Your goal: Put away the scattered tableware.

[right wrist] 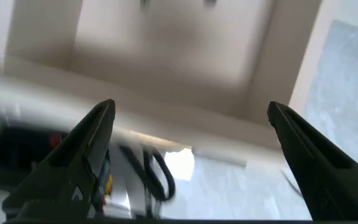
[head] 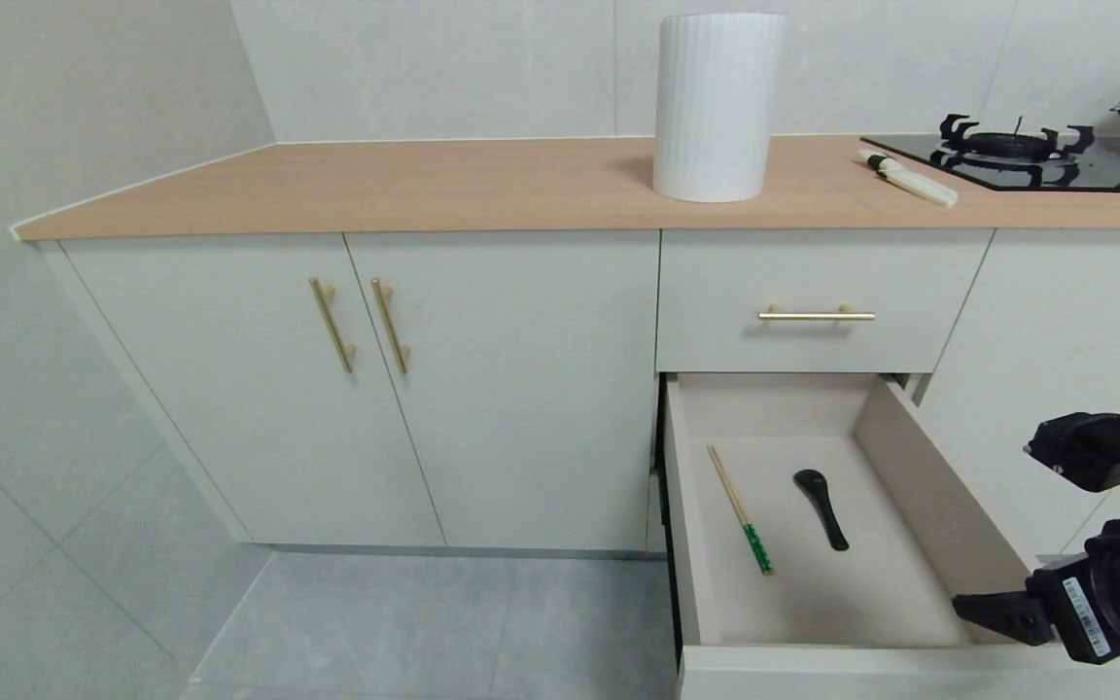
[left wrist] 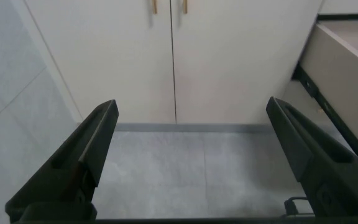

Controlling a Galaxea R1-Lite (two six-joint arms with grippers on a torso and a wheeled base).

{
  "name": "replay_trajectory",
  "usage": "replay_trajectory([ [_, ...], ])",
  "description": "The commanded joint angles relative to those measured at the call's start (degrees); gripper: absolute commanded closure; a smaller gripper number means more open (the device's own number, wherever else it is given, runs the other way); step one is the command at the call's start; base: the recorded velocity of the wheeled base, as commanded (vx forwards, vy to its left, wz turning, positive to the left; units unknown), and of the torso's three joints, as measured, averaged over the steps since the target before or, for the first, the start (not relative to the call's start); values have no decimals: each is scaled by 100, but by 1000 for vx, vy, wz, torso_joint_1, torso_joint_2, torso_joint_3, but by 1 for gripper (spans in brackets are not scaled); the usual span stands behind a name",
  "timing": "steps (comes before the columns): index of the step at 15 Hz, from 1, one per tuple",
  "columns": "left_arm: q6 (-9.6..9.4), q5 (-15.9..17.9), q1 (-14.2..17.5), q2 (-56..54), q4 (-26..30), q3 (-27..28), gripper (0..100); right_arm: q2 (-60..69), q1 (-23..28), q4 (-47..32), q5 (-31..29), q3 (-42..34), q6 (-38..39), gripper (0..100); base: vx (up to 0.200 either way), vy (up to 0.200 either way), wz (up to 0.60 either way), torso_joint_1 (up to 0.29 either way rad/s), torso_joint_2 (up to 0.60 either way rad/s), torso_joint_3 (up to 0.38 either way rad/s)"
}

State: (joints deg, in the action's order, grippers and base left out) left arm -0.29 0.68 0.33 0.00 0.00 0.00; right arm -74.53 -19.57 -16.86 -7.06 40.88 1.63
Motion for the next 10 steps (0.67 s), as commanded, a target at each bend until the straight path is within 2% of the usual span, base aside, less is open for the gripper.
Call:
replay_trajectory([
  [1, 3, 2, 2, 0, 0, 0, 0, -17, -74, -19, 11, -9, -5, 0, 0, 0, 0, 0, 0, 0],
  [4, 3, 2, 2, 0, 0, 0, 0, -316, -109, -54, 20, -18, -5, 0, 0, 0, 0, 0, 0, 0],
  [6, 3, 2, 2, 0, 0, 0, 0, -703, -320, -212, 20, 17, 74, 0, 0, 0, 0, 0, 0, 0],
  [10, 3, 2, 2, 0, 0, 0, 0, -1555, -671, -300, 82, 219, 786, 0, 0, 0, 0, 0, 0, 0],
])
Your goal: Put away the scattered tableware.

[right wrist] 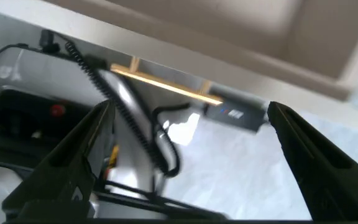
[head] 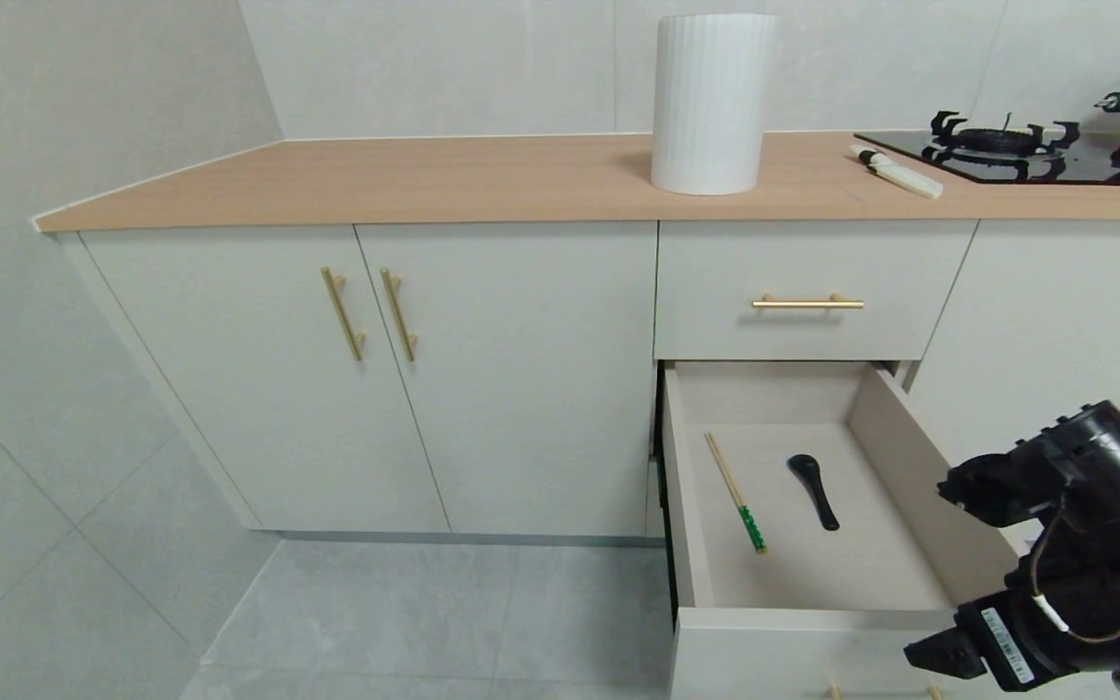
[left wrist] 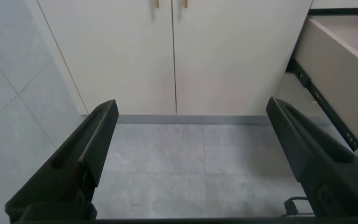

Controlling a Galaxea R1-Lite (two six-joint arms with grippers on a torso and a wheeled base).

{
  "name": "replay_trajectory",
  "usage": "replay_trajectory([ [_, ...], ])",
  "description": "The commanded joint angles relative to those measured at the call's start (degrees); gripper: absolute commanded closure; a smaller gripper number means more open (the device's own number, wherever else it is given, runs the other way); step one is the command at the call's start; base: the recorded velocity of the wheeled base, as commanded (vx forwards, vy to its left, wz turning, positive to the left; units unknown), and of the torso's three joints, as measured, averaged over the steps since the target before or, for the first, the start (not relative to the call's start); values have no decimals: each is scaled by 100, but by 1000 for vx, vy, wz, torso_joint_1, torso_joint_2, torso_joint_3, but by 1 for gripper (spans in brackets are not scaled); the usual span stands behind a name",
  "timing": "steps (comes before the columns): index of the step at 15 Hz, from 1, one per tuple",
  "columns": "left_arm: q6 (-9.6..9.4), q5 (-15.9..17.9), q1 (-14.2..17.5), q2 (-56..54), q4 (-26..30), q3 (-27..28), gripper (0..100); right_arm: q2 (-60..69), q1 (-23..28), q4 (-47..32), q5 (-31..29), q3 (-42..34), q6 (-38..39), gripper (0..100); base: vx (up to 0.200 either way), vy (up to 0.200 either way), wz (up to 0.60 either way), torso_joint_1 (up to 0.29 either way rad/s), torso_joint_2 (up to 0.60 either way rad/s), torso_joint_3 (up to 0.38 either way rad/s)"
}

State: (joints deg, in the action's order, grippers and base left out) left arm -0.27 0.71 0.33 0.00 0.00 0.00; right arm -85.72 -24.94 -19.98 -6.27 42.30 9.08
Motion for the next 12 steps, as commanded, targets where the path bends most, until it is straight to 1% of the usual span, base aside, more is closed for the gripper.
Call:
replay_trajectory([
  [1, 0, 0, 2, 0, 0, 0, 0, -568, -248, -393, 64, 270, 129, 0, 0, 0, 0, 0, 0, 0],
  [2, 0, 0, 2, 0, 0, 0, 0, -621, -257, -612, 99, 393, 190, 0, 0, 0, 0, 0, 0, 0],
  [3, 0, 0, 2, 0, 0, 0, 0, -700, -266, -867, 152, 595, 419, 0, 0, 0, 0, 0, 0, 0],
  [8, 0, 0, 2, 0, 0, 0, 0, -1069, -222, -762, 90, 815, 938, 0, 0, 0, 0, 0, 0, 0],
  [12, 0, 0, 2, 0, 0, 0, 0, -1227, -186, -771, -85, 982, 1280, 0, 0, 0, 0, 0, 0, 0],
])
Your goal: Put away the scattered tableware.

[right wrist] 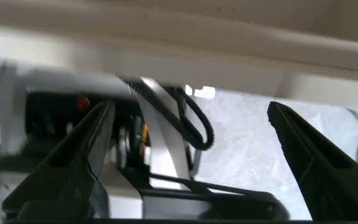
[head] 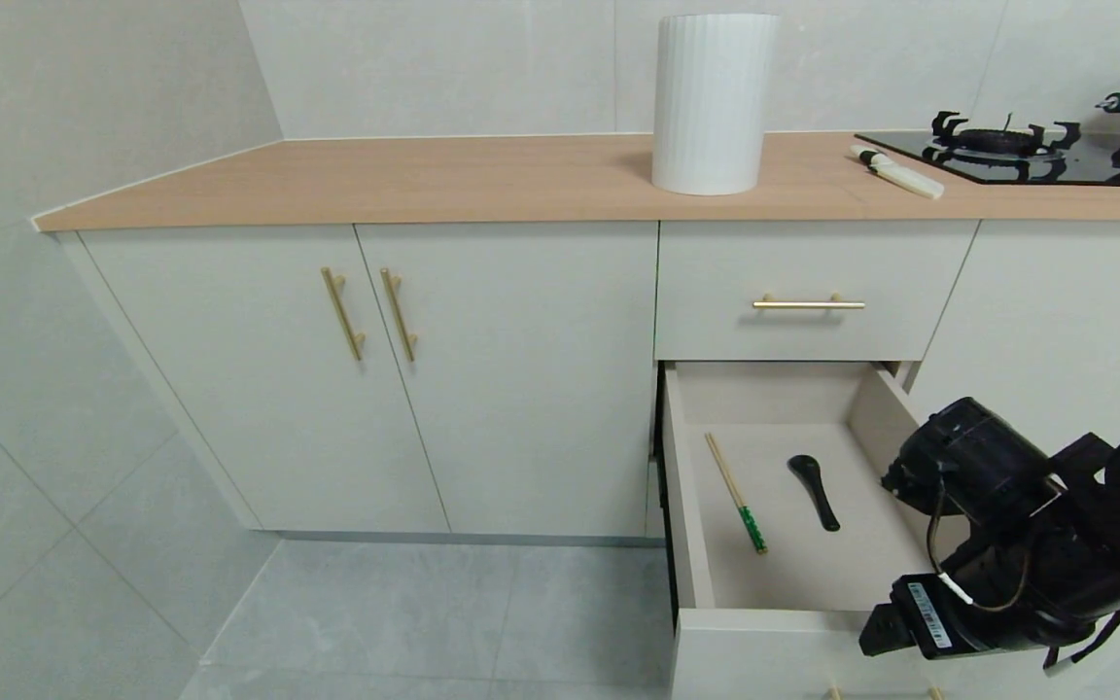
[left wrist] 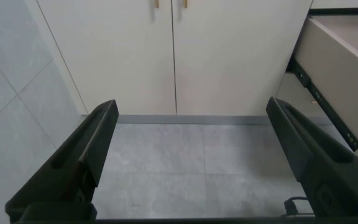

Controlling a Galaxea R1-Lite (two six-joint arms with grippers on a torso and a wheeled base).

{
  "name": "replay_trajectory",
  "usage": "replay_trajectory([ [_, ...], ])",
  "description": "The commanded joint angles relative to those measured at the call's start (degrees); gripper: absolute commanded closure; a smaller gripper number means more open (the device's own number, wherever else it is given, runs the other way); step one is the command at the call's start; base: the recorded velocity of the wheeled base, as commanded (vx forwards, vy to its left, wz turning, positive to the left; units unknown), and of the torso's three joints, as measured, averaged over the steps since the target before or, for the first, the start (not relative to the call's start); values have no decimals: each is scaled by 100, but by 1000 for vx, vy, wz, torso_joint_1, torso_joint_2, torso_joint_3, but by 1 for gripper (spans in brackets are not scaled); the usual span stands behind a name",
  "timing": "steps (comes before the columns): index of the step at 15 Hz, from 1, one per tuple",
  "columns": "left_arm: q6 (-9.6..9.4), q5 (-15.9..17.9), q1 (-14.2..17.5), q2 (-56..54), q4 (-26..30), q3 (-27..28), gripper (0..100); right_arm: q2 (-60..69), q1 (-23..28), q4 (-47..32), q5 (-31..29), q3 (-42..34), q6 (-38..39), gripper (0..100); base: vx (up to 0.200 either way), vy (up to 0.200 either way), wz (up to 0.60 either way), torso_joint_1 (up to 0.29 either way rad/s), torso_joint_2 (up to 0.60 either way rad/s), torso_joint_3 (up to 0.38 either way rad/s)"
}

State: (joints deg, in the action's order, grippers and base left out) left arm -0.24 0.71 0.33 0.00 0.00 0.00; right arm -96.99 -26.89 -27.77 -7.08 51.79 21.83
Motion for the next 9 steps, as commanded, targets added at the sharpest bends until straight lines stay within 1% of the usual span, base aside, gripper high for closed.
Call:
replay_trajectory([
  [1, -2, 0, 2, 0, 0, 0, 0, -110, 9, 17, -118, 33, 23, 0, 0, 0, 0, 0, 0, 0],
  [9, -2, 0, 2, 0, 0, 0, 0, -488, 360, 140, -452, 235, 216, 0, 0, 0, 0, 0, 0, 0],
])
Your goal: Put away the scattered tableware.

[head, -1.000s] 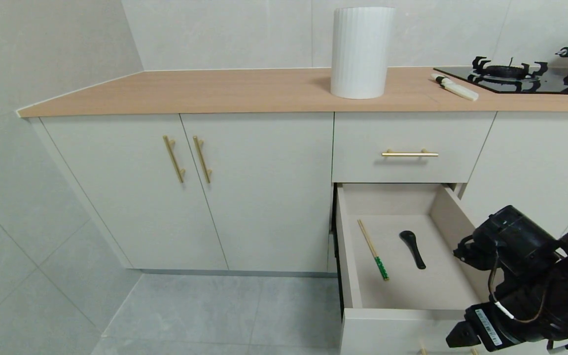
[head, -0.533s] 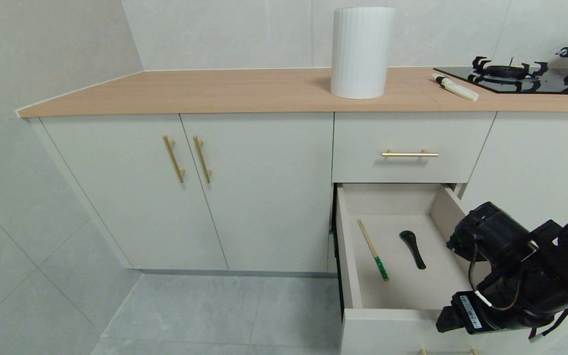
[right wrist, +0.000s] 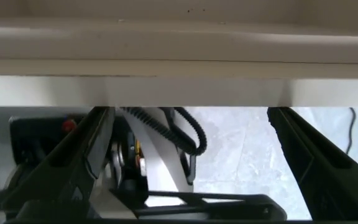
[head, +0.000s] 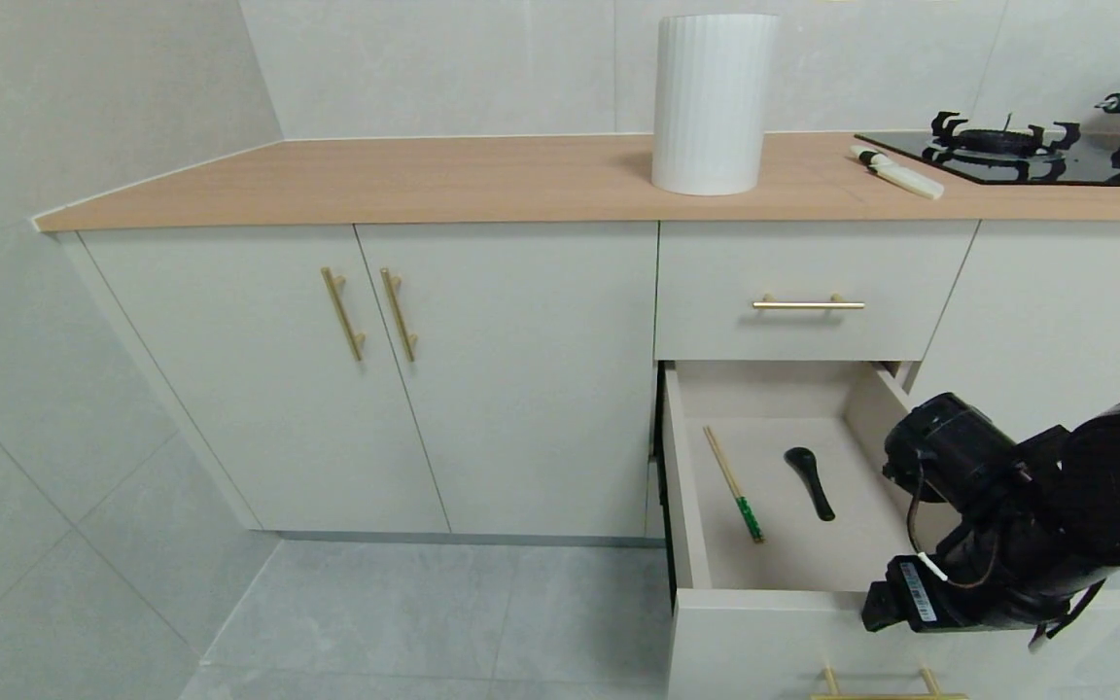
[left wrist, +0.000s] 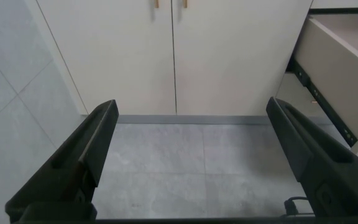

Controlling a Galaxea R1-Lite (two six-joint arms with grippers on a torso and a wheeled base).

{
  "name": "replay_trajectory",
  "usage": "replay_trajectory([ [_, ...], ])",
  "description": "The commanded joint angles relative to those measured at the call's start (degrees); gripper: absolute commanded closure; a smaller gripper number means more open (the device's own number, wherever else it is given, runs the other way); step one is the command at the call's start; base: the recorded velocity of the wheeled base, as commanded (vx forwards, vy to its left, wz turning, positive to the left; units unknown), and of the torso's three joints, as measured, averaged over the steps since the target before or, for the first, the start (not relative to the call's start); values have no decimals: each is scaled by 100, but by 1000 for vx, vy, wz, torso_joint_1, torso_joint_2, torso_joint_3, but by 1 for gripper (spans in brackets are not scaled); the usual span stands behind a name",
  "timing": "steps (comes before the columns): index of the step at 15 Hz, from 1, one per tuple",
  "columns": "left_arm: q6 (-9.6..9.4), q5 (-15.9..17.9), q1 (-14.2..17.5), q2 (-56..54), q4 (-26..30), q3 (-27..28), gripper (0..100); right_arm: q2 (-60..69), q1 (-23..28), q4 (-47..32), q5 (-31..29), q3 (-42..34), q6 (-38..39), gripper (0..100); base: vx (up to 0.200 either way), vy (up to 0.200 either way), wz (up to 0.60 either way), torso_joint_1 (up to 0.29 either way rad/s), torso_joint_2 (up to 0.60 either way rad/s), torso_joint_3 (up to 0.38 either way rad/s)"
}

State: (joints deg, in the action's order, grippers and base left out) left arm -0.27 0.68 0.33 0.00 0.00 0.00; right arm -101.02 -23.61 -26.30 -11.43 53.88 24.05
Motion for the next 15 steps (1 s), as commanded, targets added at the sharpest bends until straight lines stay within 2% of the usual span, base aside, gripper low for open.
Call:
replay_trajectory([
  [1, 0, 2, 2, 0, 0, 0, 0, -128, 94, 160, -25, 35, 117, 0, 0, 0, 0, 0, 0, 0],
  [5, 0, 2, 2, 0, 0, 0, 0, -348, 252, 538, -87, 123, 258, 0, 0, 0, 0, 0, 0, 0],
  [9, 0, 2, 2, 0, 0, 0, 0, -796, 489, 1408, -289, 237, 56, 0, 0, 0, 0, 0, 0, 0],
  [15, 0, 2, 2, 0, 0, 0, 0, -1868, 902, 1575, -254, 1880, -516, 0, 0, 0, 0, 0, 0, 0],
])
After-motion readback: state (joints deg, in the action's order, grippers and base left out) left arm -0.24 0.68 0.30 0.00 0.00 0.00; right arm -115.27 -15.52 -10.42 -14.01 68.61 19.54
